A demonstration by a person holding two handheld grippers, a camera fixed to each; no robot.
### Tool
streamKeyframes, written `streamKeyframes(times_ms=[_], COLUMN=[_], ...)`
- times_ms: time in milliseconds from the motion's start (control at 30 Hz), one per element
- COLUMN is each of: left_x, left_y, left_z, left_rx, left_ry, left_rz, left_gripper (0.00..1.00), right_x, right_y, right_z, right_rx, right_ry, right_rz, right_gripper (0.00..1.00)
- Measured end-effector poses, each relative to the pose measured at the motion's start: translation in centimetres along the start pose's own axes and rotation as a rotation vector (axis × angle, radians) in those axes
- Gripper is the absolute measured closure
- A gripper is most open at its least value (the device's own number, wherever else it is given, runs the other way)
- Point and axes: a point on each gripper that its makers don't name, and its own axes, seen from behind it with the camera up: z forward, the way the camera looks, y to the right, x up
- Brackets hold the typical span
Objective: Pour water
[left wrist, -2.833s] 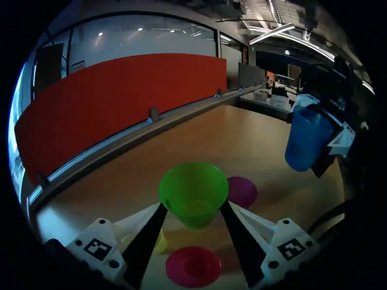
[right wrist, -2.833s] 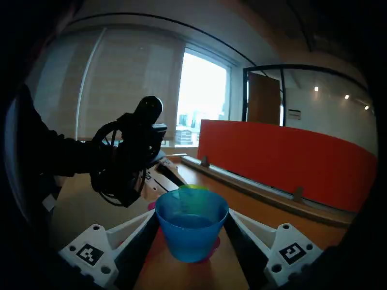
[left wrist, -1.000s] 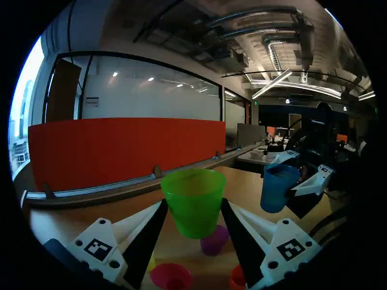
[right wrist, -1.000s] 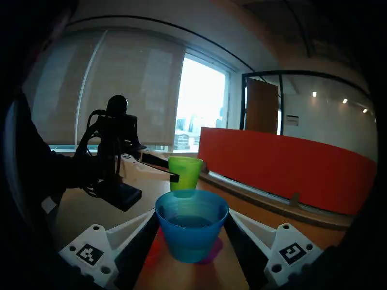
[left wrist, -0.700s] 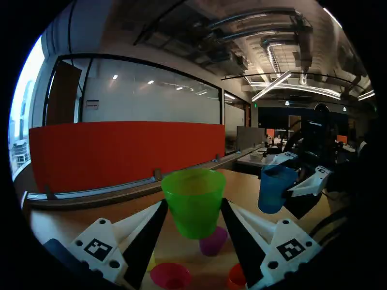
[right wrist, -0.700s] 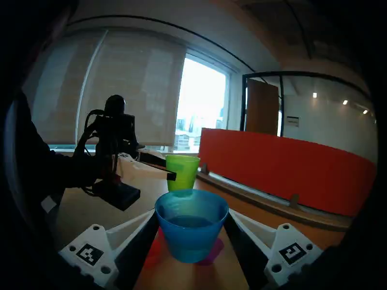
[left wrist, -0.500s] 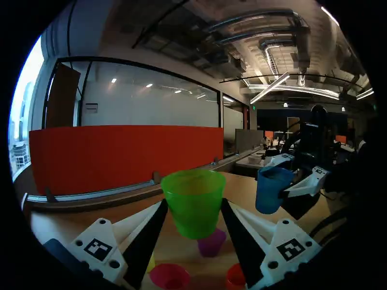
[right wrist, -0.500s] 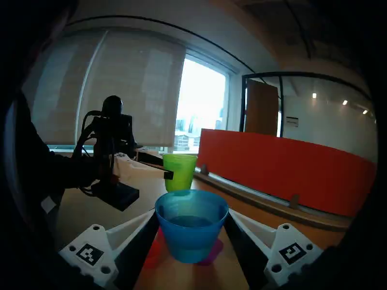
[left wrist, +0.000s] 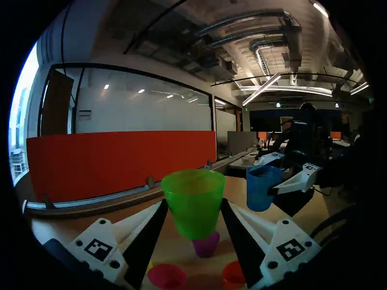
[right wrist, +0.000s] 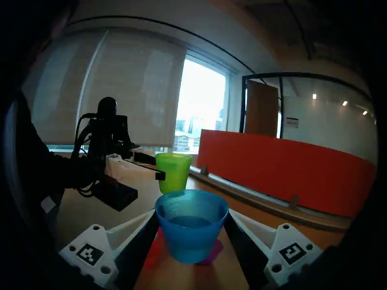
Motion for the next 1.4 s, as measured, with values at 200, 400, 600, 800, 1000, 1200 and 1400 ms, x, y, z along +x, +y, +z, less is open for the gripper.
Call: streamKeyframes(times_ms=[200, 400, 600, 800, 1000, 1200, 1400], left_x=[-0.1, -0.1, -0.1, -0.1, -0.1, -0.4, -0.7], left_y=[0.4, 0.7, 0.6, 0.7, 1.2, 1.4, 1.7], left_z=[-0.5, -1.0, -1.3, -1.8, -2.2, -2.7, -3.3], left_rx=[-0.01, -0.016, -0.01, -0.005, -0.01, -0.013, -0.016], left_ry=[0.001, 0.002, 0.002, 0.0, -0.002, -0.009, -0.019], left_rz=[0.011, 0.032, 0.027, 0.031, 0.042, 0.04, 0.041], left_gripper=[0.2, 0.2, 0.21, 0.21, 0.21, 0.21, 0.21], right_x=[0.1, 0.2, 0.3, 0.4, 0.5, 0.7, 0.8], right_y=[-0.2, -0.2, -0.4, -0.5, -0.7, -0.8, -1.0], right_z=[0.1, 0.1, 0.2, 0.2, 0.2, 0.2, 0.4], right_rx=[0.002, 0.003, 0.007, 0.007, 0.01, 0.013, 0.018], right_ry=[-0.001, 0.002, 0.0, 0.0, -0.001, 0.0, 0.0], right_rz=[-0.004, -0.003, -0.007, -0.008, -0.011, -0.018, -0.028], right_gripper=[0.1, 0.1, 0.1, 0.1, 0.1, 0.1, 0.1])
